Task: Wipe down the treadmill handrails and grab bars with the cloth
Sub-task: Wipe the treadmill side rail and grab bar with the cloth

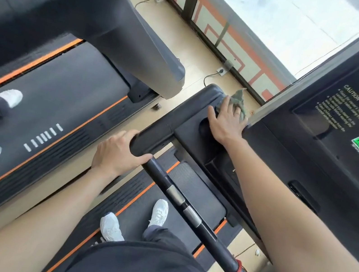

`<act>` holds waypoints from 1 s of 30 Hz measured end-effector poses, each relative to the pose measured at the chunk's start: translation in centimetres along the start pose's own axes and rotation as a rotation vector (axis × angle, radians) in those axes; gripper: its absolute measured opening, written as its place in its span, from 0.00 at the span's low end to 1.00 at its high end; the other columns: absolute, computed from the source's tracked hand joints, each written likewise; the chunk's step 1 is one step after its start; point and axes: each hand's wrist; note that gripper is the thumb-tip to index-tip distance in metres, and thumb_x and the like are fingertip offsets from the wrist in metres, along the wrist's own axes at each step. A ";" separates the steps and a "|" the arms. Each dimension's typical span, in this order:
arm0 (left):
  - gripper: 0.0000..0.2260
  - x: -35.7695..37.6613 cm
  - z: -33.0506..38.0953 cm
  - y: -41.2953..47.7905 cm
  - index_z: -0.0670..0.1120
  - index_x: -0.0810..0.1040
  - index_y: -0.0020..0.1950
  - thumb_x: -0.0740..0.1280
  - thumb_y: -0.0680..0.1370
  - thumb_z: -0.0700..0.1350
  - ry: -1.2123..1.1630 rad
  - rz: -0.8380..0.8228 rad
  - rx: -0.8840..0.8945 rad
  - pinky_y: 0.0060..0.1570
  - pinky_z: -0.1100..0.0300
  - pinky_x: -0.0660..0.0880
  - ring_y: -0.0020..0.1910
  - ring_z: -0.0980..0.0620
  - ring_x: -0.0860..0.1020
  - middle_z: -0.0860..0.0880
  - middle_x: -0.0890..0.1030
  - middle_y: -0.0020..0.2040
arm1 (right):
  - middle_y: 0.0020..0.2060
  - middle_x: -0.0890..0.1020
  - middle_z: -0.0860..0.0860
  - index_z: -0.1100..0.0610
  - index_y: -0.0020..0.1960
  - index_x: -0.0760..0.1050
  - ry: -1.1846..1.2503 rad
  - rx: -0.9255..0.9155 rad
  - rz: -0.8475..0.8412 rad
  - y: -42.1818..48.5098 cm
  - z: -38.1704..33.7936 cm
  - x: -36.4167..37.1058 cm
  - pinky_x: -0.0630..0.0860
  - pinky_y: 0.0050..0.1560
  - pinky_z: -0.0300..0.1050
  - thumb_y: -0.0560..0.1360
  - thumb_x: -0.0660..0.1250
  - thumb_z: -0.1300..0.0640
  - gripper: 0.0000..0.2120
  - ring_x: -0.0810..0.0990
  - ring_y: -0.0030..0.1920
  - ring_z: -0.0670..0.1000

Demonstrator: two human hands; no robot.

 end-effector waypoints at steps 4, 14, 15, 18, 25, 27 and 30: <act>0.31 -0.1 0.1 -0.1 0.56 0.75 0.66 0.72 0.68 0.70 -0.004 -0.002 0.000 0.49 0.51 0.76 0.53 0.44 0.81 0.53 0.81 0.54 | 0.80 0.55 0.58 0.49 0.82 0.41 0.075 -0.215 0.015 -2.1 -1.6 0.5 0.39 0.78 0.62 0.80 0.46 0.36 0.36 0.48 0.81 0.57; 0.30 -0.4 0.1 -0.3 0.55 0.75 0.65 0.72 0.69 0.69 -0.022 -0.015 0.008 0.48 0.51 0.75 0.53 0.44 0.81 0.52 0.81 0.54 | 0.75 0.69 0.49 0.52 0.78 0.62 -0.286 -0.670 0.043 -13.8 -0.3 5.1 0.49 0.79 0.59 0.83 0.49 0.38 0.29 0.60 0.78 0.56; 0.30 -0.4 0.2 -0.3 0.55 0.75 0.65 0.72 0.69 0.69 -0.025 -0.017 0.007 0.48 0.51 0.75 0.53 0.44 0.81 0.52 0.81 0.54 | 0.72 0.71 0.49 0.52 0.77 0.64 -0.291 -0.667 0.063 -13.9 0.0 4.9 0.51 0.78 0.58 0.83 0.51 0.39 0.27 0.63 0.76 0.56; 0.31 -0.5 0.1 -0.2 0.55 0.75 0.67 0.72 0.69 0.69 -0.024 -0.019 0.002 0.50 0.51 0.76 0.54 0.43 0.80 0.52 0.81 0.55 | 0.69 0.72 0.49 0.51 0.78 0.60 -0.271 -0.568 0.075 -12.3 -0.1 4.3 0.51 0.78 0.57 0.83 0.49 0.39 0.28 0.66 0.72 0.57; 0.32 -0.3 0.1 0.0 0.56 0.75 0.67 0.72 0.68 0.70 -0.015 -0.009 -0.004 0.50 0.51 0.76 0.54 0.44 0.81 0.53 0.81 0.55 | 0.82 0.51 0.52 0.44 0.82 0.41 -0.196 -0.342 -0.027 -4.1 -1.0 2.2 0.35 0.78 0.60 0.81 0.37 0.35 0.31 0.44 0.81 0.58; 0.32 -0.2 0.0 0.0 0.56 0.75 0.66 0.72 0.68 0.70 -0.024 -0.008 -0.008 0.51 0.51 0.76 0.55 0.44 0.81 0.53 0.81 0.55 | 0.82 0.49 0.52 0.43 0.81 0.41 -0.194 -0.294 -0.015 -1.7 -0.9 1.4 0.34 0.78 0.61 0.82 0.37 0.36 0.30 0.42 0.81 0.59; 0.31 0.0 -0.1 0.0 0.56 0.75 0.66 0.72 0.67 0.70 -0.021 -0.007 -0.003 0.50 0.51 0.76 0.55 0.44 0.81 0.53 0.81 0.56 | 0.81 0.48 0.56 0.43 0.81 0.40 -0.214 -0.166 -0.057 0.6 0.3 -0.2 0.39 0.78 0.62 0.82 0.38 0.39 0.29 0.45 0.80 0.63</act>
Point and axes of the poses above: each hand's wrist, its own y-axis towards the middle knuckle, its own x-axis out of the palm, z = x × y
